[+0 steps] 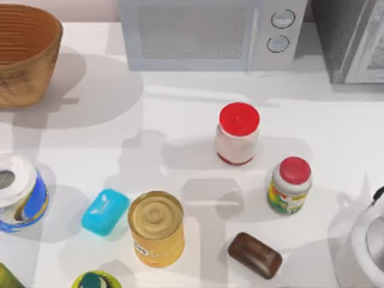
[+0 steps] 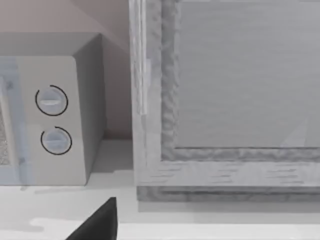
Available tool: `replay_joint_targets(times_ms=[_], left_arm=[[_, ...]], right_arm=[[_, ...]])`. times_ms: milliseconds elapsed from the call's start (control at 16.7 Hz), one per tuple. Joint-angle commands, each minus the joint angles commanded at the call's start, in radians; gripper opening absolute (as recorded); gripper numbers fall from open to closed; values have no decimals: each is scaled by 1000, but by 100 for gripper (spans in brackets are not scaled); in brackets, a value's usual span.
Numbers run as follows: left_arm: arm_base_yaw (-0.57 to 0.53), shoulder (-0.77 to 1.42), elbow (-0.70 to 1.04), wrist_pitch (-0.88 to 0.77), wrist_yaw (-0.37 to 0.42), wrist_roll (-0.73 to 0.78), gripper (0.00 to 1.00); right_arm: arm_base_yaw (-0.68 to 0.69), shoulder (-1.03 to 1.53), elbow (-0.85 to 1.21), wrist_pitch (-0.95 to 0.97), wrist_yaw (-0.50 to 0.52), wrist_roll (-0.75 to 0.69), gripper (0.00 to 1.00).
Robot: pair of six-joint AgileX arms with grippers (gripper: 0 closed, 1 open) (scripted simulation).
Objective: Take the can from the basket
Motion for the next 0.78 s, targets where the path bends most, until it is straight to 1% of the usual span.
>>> replay_joint_targets(times_ms=[300,480,660,780], left_arm=[[-28,-703,-622,252,-19,-35,0],[-47,-1040,-944,398,-32,-55,0],[-66,-1287,-1184,535,-45,-73,0],[-75,-1396,-1292,608,-51,-84,0]], right_arm=[[0,0,0,0,0,0,100],[0,0,0,0,0,0,100],[0,0,0,0,0,0,100],[0,0,0,0,0,0,100]])
